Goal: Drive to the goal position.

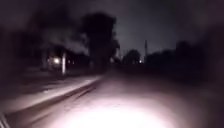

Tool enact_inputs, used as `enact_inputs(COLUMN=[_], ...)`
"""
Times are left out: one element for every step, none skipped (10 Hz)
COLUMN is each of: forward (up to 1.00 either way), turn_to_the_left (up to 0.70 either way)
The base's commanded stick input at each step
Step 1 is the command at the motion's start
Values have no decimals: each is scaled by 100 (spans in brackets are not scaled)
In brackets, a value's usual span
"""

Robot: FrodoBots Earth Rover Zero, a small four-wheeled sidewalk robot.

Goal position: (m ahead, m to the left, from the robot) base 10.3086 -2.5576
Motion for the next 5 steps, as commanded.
enact_inputs(forward=[60,70,70,70,70], turn_to_the_left=[0,0,0,0,0])
